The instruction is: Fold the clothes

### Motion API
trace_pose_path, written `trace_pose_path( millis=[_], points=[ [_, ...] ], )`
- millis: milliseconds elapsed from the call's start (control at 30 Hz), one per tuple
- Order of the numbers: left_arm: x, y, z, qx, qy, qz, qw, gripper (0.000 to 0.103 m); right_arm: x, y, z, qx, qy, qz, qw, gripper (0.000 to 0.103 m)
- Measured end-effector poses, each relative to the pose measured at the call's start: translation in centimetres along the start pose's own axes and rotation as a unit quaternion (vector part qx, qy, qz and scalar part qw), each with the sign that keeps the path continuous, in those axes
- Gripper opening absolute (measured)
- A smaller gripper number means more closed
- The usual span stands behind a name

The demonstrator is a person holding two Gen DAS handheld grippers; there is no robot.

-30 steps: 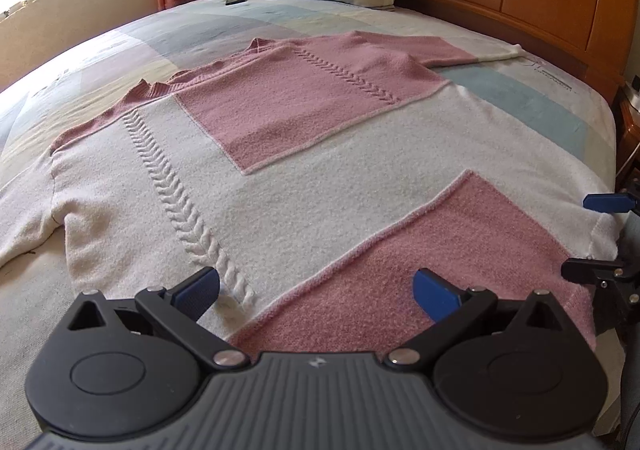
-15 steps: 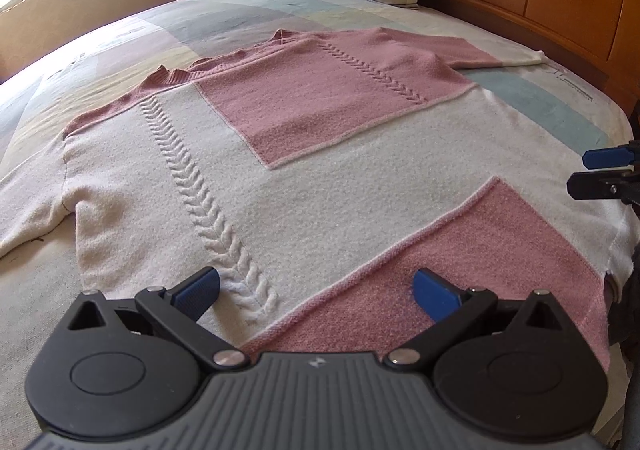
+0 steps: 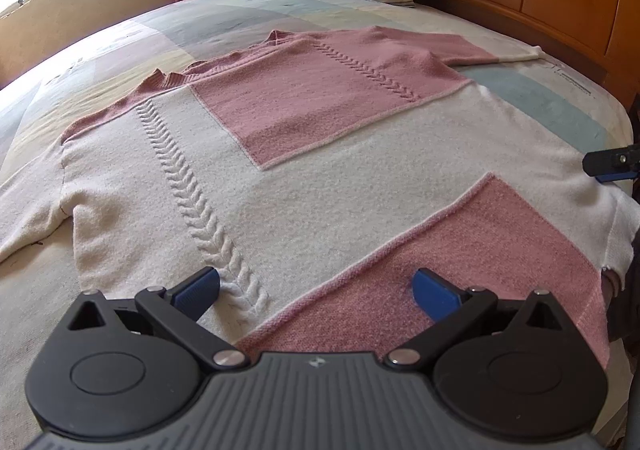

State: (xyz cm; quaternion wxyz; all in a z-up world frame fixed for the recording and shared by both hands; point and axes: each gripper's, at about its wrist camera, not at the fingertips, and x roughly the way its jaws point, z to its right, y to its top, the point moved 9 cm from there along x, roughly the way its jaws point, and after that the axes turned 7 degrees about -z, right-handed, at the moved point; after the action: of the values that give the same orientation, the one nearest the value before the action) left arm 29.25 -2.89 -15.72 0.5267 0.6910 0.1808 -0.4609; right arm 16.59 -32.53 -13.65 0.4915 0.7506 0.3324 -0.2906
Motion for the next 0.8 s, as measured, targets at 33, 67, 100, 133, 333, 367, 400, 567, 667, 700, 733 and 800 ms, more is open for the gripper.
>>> trace_pose_path(
  millis=[33, 67, 100, 133, 333, 367, 400, 567, 667, 700, 733, 800],
  points=[
    [-0.1, 0.0, 0.1, 0.003, 0.000, 0.000, 1.0000, 0.102, -0.4, 0.1, -0.2, 0.004, 0.003, 0.001, 1.000, 0.103],
    [-0.1, 0.0, 0.1, 0.004, 0.000, 0.000, 1.0000, 0.102, -0.8, 0.1, -0.3, 0.008, 0.006, 0.002, 1.000, 0.103],
    [0.0, 0.0, 0.1, 0.005, 0.000, 0.000, 1.0000, 0.102, -1.3, -0.1, -0.6, 0.004, 0.009, 0.004, 1.000, 0.103],
    [0.1, -0.1, 0.1, 0.006, 0.000, -0.002, 1.0000, 0.102, -1.7, -0.6, -0.9, -0.005, 0.012, 0.006, 1.000, 0.103],
    [0.0, -0.4, 0.0, 0.007, -0.003, -0.001, 1.0000, 0.102, -1.5, -1.9, -0.9, -0.018, -0.020, -0.002, 1.000, 0.103],
    [-0.1, -0.5, 0.0, 0.007, -0.003, 0.000, 1.0000, 0.102, -1.4, -1.6, -1.8, -0.036, -0.022, 0.001, 0.999, 0.103],
    [-0.1, -0.5, -0.1, 0.007, -0.004, 0.001, 1.0000, 0.102, -1.3, -1.3, -2.7, -0.056, -0.023, 0.005, 0.998, 0.103],
    [-0.9, -0.7, 0.3, 0.013, -0.022, 0.008, 0.9996, 0.102, 1.0, -0.8, -7.7, -0.143, -0.001, -0.001, 0.990, 0.103],
    [-1.6, -1.2, 1.0, 0.024, -0.046, 0.012, 0.9986, 0.102, 2.9, -1.2, -8.6, -0.159, 0.009, -0.021, 0.987, 0.103],
    [-1.7, -1.6, 1.4, 0.032, -0.053, 0.009, 0.9981, 0.102, 3.4, -1.4, -8.1, -0.152, 0.003, -0.022, 0.988, 0.103],
    [-1.6, -2.1, 1.6, 0.040, -0.054, 0.004, 0.9977, 0.102, 3.7, -1.4, -7.7, -0.147, 0.001, -0.015, 0.989, 0.103],
    [-1.6, -2.9, 1.9, 0.065, -0.043, 0.012, 0.9969, 0.102, 3.5, -1.5, -7.1, -0.141, 0.012, 0.008, 0.990, 0.103]
  ],
)
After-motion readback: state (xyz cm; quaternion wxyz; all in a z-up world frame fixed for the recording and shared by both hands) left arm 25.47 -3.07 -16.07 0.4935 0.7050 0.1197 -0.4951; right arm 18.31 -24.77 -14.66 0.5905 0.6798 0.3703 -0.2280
